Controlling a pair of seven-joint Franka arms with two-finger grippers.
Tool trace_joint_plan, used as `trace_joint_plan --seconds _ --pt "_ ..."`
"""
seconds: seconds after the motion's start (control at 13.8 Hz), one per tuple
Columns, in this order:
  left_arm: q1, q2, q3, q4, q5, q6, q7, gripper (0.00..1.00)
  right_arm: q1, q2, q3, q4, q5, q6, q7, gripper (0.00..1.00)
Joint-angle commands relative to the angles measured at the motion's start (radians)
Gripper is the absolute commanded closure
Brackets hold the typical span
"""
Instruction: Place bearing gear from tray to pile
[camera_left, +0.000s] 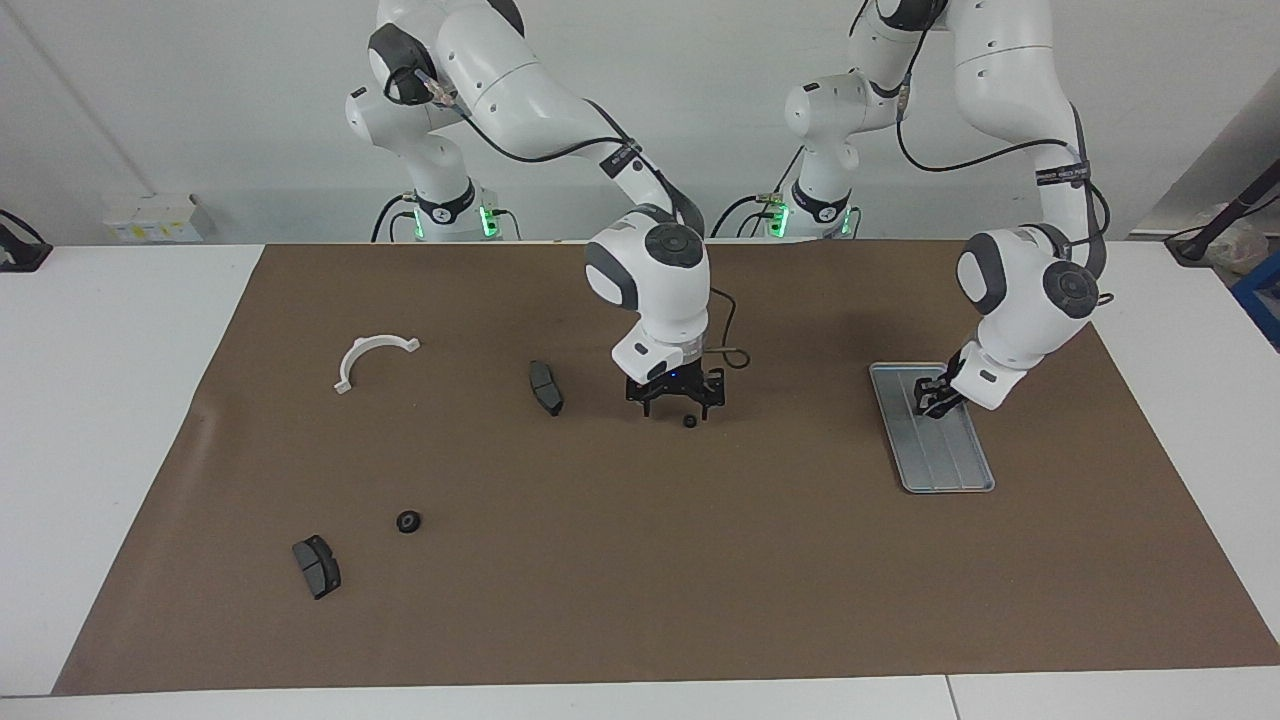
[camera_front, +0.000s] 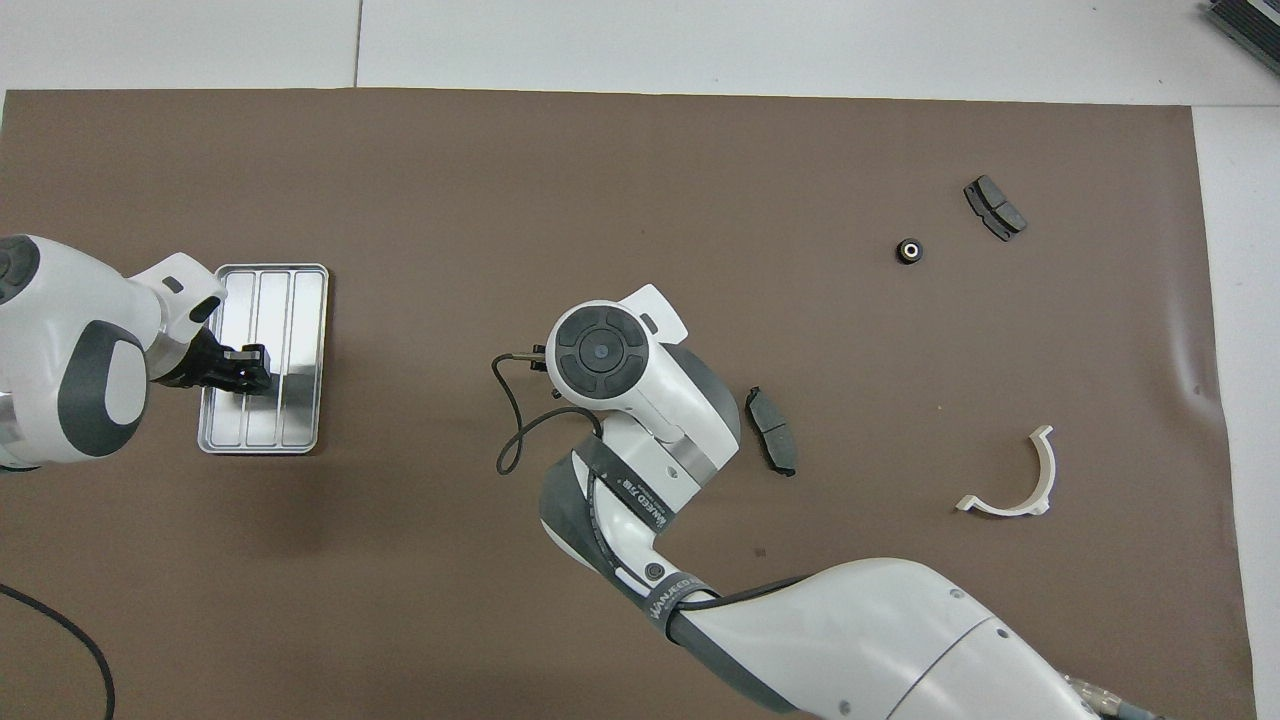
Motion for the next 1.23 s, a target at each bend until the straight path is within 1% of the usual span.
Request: trace_joint_plan --seconds 0.0,0.15,0.36,0.44,0.58,0.65,0.87,1.09,1.16 --pt "0.011 -0.03 -0.006 -0.036 0.01 0.025 0.009 0.77 0.009 0.004 0.0 0.002 -0.028 0.009 0.024 0.23" --pt "0.005 -0.022 -0.006 -0.019 0.012 0.023 0.004 0.86 0.02 0.016 0.0 0.002 -0.028 0.04 0.024 0.34" --pt "-0.01 -0.005 -0.008 0.063 0.012 0.006 -0.015 0.94 0.018 0.022 0.0 -0.001 -0.023 0.075 0.029 0.39" --pt "-0.029 -0.002 -0.008 0.097 0.014 -0.015 -0.037 0.94 0.018 0.021 0.0 -0.006 -0.023 0.08 0.032 0.42" --pt "-0.061 0.012 -0.008 0.155 0.012 -0.063 -0.092 0.94 0.017 0.021 0.0 -0.009 -0.023 0.086 0.032 0.44" --pt "-0.078 0.013 -0.01 0.169 0.014 -0.079 -0.126 0.94 0.015 0.021 0.0 -0.012 -0.023 0.093 0.032 0.47" --pt "-0.136 0.01 -0.008 0.169 0.014 -0.083 -0.219 0.94 0.012 0.022 0.0 -0.029 -0.022 0.132 0.055 0.5" --pt "-0.167 0.01 -0.008 0.168 0.012 -0.081 -0.269 0.94 0.009 0.022 0.0 -0.044 -0.022 0.155 0.061 0.52" --pt "-0.167 0.01 -0.01 0.168 0.012 -0.081 -0.27 0.94 0.009 0.022 0.0 -0.045 -0.022 0.153 0.063 0.56"
